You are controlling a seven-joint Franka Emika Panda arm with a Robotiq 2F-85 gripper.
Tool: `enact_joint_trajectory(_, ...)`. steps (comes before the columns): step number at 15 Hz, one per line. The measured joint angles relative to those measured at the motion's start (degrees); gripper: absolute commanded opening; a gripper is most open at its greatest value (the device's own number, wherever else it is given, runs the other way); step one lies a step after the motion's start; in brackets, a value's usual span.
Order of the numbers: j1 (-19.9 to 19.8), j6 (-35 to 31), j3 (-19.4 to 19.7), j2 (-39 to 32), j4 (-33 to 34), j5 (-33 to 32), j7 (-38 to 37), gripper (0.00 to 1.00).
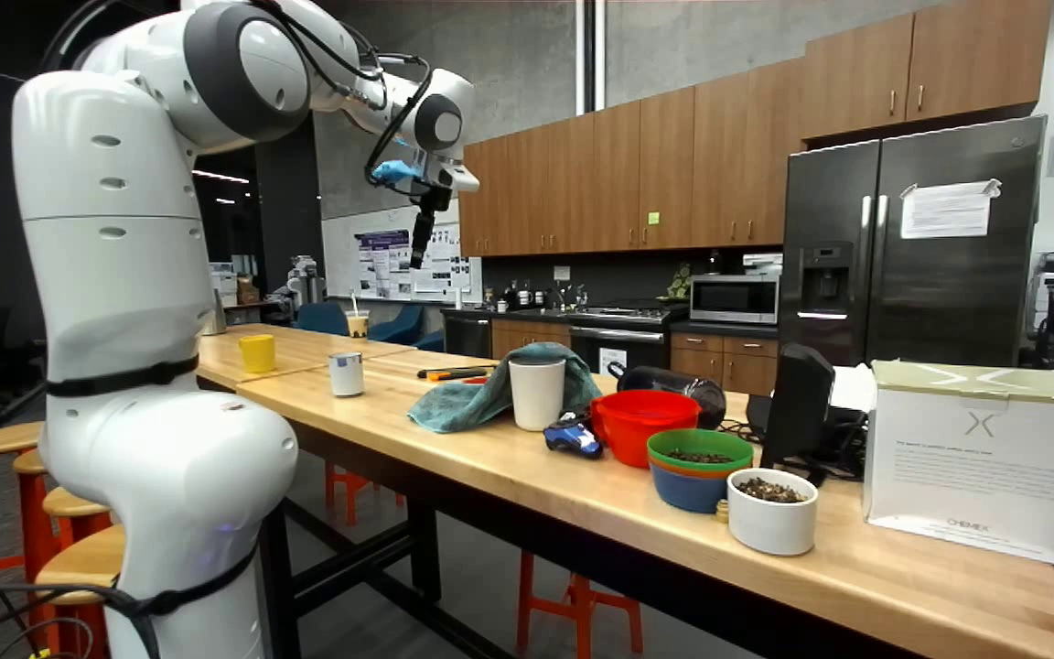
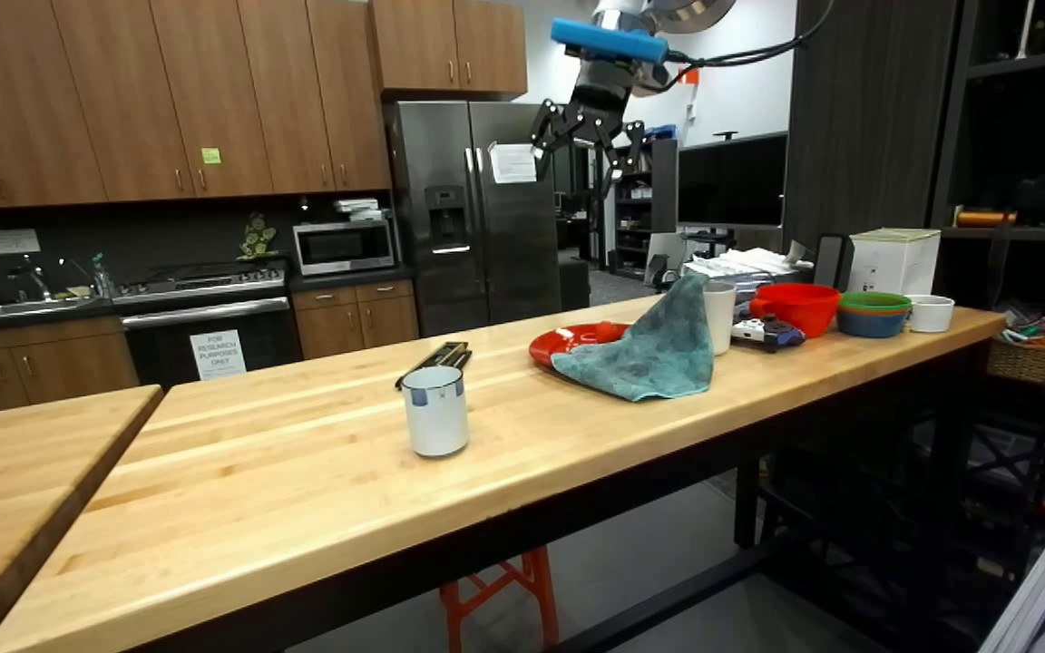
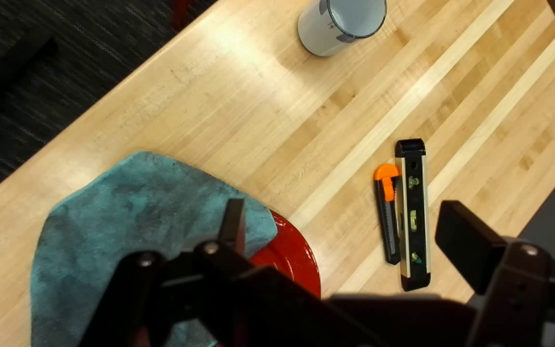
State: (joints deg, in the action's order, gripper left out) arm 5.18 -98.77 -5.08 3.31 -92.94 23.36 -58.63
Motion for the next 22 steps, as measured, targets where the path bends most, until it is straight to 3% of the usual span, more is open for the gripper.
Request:
enact_joint_trajectory(7,-0.38,-0.77,0.29,-0.09,-0.49,0.0,-0.02,1.0)
enact_joint_trajectory(16,-5.78,-5.1,5.72,1.0,-0.45,0.48,0.44,1.0)
enact_joint_trajectory(22,-6.87,-7.26,7.06,2.29,-0.45,0.48,0.52,1.0)
